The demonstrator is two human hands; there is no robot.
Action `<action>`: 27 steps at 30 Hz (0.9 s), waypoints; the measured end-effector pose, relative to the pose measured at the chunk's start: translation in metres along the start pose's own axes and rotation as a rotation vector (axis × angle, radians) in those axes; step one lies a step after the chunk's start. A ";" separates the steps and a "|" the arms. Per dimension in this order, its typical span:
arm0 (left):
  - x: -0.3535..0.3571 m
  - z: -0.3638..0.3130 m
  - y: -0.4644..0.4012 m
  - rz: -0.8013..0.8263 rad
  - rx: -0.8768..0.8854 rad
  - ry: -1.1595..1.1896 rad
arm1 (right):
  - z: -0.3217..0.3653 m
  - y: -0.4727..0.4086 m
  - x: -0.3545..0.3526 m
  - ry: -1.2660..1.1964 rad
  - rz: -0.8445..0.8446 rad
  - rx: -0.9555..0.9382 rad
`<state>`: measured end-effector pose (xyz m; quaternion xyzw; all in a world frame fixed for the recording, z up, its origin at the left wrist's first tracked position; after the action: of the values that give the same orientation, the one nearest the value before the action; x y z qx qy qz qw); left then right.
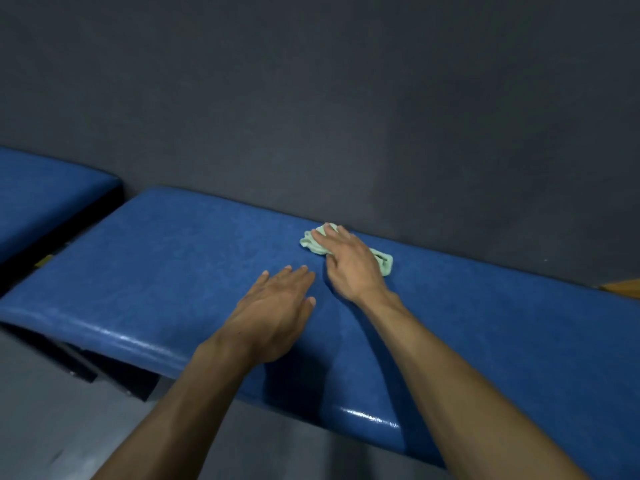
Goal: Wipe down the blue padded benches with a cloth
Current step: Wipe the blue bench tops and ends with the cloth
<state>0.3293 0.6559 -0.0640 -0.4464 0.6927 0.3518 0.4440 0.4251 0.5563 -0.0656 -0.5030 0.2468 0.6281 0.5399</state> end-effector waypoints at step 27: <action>-0.010 -0.004 0.072 0.094 -0.160 -0.108 | -0.078 0.109 -0.065 -0.012 0.001 0.147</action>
<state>0.2632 0.6809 -0.0466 -0.4277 0.6578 0.4498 0.4267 0.3466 0.4296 -0.0618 -0.4581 0.2893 0.6117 0.5764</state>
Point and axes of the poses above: each hand's wrist, its own y-axis away from the middle knuckle, its own x-axis out of the palm, z = x × y, the point moved 10 cm from there along -y, towards the middle knuckle, and after that the axes turned 2 degrees about x, right-handed, at the moved point
